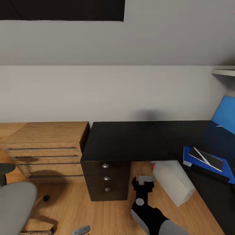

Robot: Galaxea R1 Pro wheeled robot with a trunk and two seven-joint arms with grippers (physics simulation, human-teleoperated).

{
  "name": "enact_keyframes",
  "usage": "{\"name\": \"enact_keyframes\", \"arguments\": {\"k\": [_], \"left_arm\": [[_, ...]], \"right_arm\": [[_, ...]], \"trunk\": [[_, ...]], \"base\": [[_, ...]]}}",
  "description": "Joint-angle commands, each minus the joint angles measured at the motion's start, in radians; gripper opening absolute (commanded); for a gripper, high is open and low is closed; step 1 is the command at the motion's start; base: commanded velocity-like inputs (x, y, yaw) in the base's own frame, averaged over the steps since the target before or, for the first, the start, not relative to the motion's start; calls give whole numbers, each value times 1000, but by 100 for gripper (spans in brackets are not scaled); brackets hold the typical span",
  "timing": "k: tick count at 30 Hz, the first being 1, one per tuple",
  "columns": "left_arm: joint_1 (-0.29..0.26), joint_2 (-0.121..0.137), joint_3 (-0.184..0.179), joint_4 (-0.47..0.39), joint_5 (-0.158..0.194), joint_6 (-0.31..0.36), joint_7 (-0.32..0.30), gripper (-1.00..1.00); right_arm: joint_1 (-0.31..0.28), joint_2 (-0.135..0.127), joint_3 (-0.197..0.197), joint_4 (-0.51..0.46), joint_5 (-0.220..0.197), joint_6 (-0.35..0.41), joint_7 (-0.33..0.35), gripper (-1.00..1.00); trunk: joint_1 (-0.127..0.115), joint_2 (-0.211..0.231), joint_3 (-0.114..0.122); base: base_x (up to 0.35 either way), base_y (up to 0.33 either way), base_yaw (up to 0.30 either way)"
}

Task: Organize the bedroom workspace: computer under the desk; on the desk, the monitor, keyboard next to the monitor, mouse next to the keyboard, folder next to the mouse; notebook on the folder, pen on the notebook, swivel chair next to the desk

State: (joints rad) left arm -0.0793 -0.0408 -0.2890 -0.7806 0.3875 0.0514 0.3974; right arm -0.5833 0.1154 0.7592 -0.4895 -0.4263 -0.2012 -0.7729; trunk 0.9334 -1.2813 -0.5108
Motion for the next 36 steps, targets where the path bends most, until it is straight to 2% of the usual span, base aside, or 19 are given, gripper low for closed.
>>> {"name": "enact_keyframes", "arguments": {"k": [1, 2, 3, 5, 10, 15, 17, 20, 25, 36], "left_arm": [[0, 1, -4, -2, 5, 4, 8, 100], [0, 1, -4, -2, 6, 4, 8, 100], [0, 2, -3, 0, 8, 5, 8, 100], [0, 2, -2, 16, 9, 5, 9, 100], [0, 1, -1, 108, 11, -1, 9, 100], [0, -1, -3, 191, 12, -80, 8, 100], [0, -2, -5, 207, 11, -114, 8, 100], [0, -2, -5, 217, 11, -129, 8, 100], [0, -4, -3, 223, 11, -139, 9, 100], [0, -8, -5, 226, 11, -143, 8, 100]], "right_arm": [[-1, 11, 7, 233, -7, -83, 22, 100], [0, 18, 7, 312, -5, -153, 51, 100], [16, 22, 3, 458, -7, -317, 138, 100], [37, 17, 1, 485, -10, -360, 164, 100], [77, -1, -1, 508, -23, -398, 192, 100], [97, -13, -3, 513, -50, -448, 199, 100], [101, -16, -2, 514, -88, -508, 200, 100], [103, -16, -2, 514, -141, -559, 200, 100], [104, -15, 0, 514, -190, -600, 199, 100], [120, -16, 0, 514, -202, -669, 197, 100]], "trunk": [[0, -1, -1], [0, -1, -1], [0, -1, -1], [0, -1, -1], [0, -1, -1], [0, -1, -1], [0, -1, -1], [0, -1, -1], [0, -1, -1], [0, -1, -1]], "base": [[-224, 262, 0], [-229, 255, 0], [-254, 226, 35], [-259, 221, 108], [-254, 168, 214], [-89, 38, 265], [-21, 9, 275], [-10, 4, 277], [-3, 1, 279], [0, 0, 286]]}}
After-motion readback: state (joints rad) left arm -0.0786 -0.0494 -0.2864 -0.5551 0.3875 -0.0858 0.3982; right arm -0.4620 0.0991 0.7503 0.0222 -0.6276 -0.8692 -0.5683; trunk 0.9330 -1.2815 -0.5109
